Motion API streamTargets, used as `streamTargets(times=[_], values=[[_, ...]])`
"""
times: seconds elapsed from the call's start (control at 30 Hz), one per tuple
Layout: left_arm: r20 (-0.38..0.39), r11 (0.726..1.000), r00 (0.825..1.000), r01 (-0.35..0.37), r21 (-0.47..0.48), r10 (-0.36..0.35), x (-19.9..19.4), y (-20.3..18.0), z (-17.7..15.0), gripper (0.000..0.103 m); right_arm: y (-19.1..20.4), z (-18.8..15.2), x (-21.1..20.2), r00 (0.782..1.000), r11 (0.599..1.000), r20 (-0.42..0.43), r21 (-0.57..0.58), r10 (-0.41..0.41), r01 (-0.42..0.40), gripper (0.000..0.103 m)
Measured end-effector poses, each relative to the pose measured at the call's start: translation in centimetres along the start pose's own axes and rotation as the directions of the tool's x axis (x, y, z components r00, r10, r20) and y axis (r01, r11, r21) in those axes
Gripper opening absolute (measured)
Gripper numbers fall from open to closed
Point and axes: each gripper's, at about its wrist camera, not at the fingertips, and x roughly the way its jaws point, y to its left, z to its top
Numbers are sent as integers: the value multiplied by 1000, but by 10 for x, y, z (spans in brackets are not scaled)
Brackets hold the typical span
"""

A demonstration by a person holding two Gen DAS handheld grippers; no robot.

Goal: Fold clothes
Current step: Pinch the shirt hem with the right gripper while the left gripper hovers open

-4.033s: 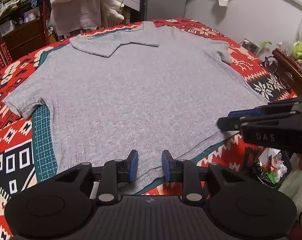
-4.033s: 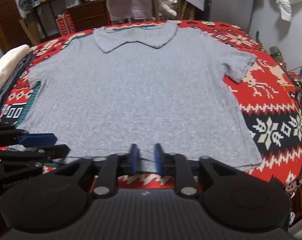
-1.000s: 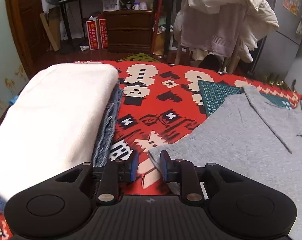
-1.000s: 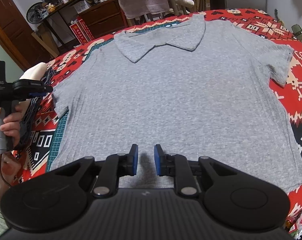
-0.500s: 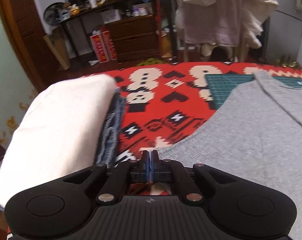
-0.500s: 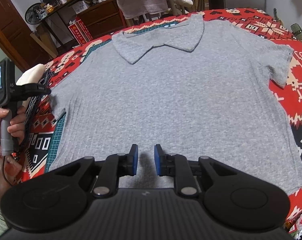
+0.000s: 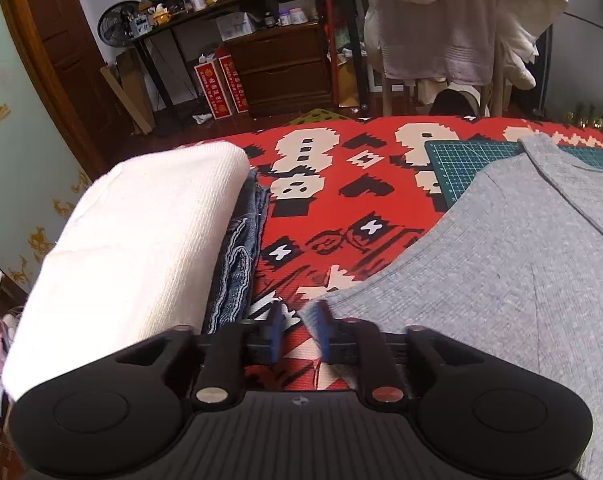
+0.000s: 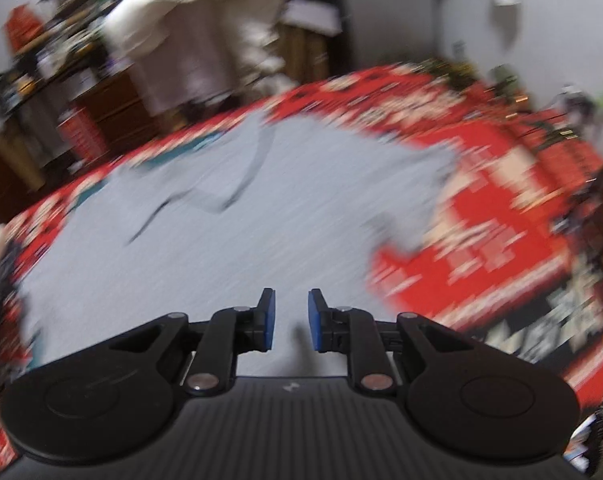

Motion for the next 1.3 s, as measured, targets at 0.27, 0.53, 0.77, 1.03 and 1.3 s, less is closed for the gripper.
streamTargets(times=[0.27, 0.53, 0.77, 1.03, 1.3], values=[[-6, 996, 998, 67, -64, -68, -16, 9, 5, 40, -88, 65, 29, 982, 975, 68, 150, -178, 166, 20], [7, 988, 992, 129, -81, -129, -43, 10, 6, 42, -139, 103, 92, 981, 943, -18, 274, -192, 190, 20], [3, 984, 988, 157, -87, -157, -54, 12, 4, 43, -144, 114, 118, 984, 934, -46, 310, -170, 176, 18], [-9, 985, 989, 149, -92, -150, -58, 13, 0, 43, -144, 122, 127, 969, 927, -50, 281, -244, 248, 2], [-8, 980, 985, 172, -99, -174, -65, 17, -4, 43, -152, 121, 120, 977, 924, -53, 317, -205, 211, 10]])
